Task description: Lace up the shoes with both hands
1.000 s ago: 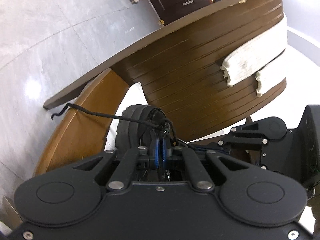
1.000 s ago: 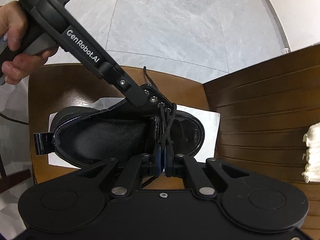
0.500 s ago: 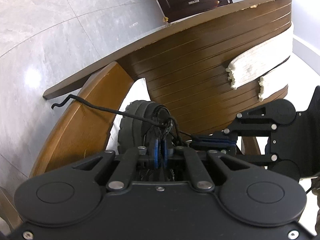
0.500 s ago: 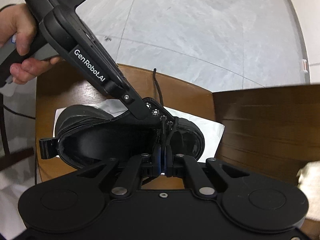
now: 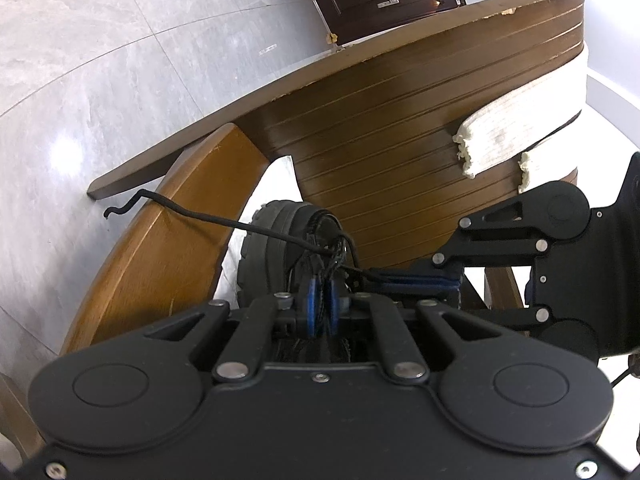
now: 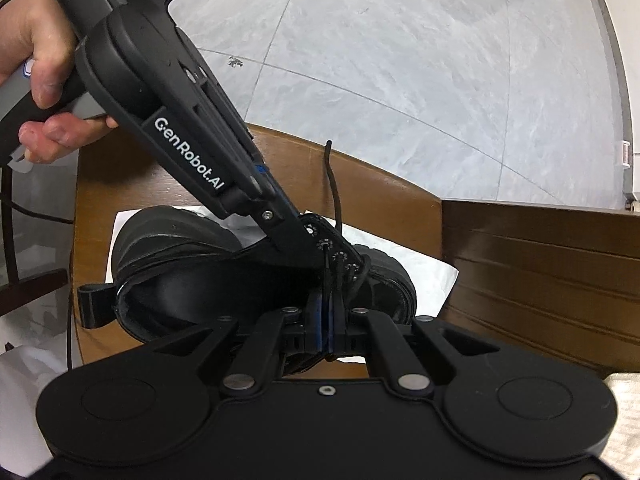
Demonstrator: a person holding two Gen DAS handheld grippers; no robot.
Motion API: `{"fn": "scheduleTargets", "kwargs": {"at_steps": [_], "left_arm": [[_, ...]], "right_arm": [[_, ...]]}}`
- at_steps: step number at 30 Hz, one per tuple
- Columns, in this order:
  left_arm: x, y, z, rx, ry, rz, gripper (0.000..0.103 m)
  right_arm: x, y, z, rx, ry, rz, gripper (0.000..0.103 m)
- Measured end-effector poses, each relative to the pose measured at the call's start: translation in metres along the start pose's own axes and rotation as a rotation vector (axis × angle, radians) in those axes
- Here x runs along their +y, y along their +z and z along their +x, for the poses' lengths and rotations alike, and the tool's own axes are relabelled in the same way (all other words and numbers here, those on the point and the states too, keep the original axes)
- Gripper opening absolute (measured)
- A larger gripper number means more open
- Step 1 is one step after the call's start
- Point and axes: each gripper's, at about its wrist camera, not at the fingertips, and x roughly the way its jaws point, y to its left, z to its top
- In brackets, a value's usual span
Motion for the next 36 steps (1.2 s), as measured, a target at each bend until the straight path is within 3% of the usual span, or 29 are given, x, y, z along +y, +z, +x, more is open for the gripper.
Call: {"fn": "scheduleTargets", "kwargs": {"at_steps": [7, 11, 14, 16, 17, 21, 23, 30, 34, 36], "left_arm": [[-0.002, 0.0, -0.004, 0.009, -0.005, 0.016, 0.01], [-0.015, 0.006, -0.011, 0.062, -0.033, 0.113, 0.015], [-0.035, 0.013, -0.037, 0.0, 0.014, 0.335, 0.022], [-0.051, 0.009, -0.054, -0.118, 0.213, 0.576, 0.023], [-0.055, 0.004, -0.052, -0.141, 0.272, 0.653, 0.023], [-0.07, -0.016, -0.031, -0.151, 0.355, 0.88, 0.023], [-0.08, -0.036, -0.016, -0.142, 0.383, 1.072, 0.023], [-0.082, -0.076, 0.024, -0.079, 0.498, 1.435, 0.023], [-0.081, -0.09, 0.039, -0.092, 0.534, 1.572, 0.023], [-0.08, -0.091, 0.041, -0.103, 0.545, 1.594, 0.023]], "right_arm": [[-0.003, 0.006, 0.007, 0.011, 0.006, -0.019, 0.003], [-0.004, 0.012, 0.008, 0.013, 0.015, -0.03, 0.003], [-0.005, 0.014, 0.008, 0.013, 0.026, -0.04, 0.003], [-0.006, 0.012, 0.006, 0.011, 0.027, -0.049, 0.003], [-0.006, 0.011, 0.005, 0.008, 0.027, -0.05, 0.003], [-0.011, 0.007, 0.004, 0.0, 0.032, -0.046, 0.003], [-0.012, 0.005, 0.004, -0.001, 0.033, -0.047, 0.003], [-0.007, 0.004, 0.002, -0.007, 0.034, -0.053, 0.003], [-0.007, 0.004, 0.003, -0.008, 0.033, -0.055, 0.003], [-0.007, 0.005, 0.004, -0.006, 0.032, -0.058, 0.003]]}}
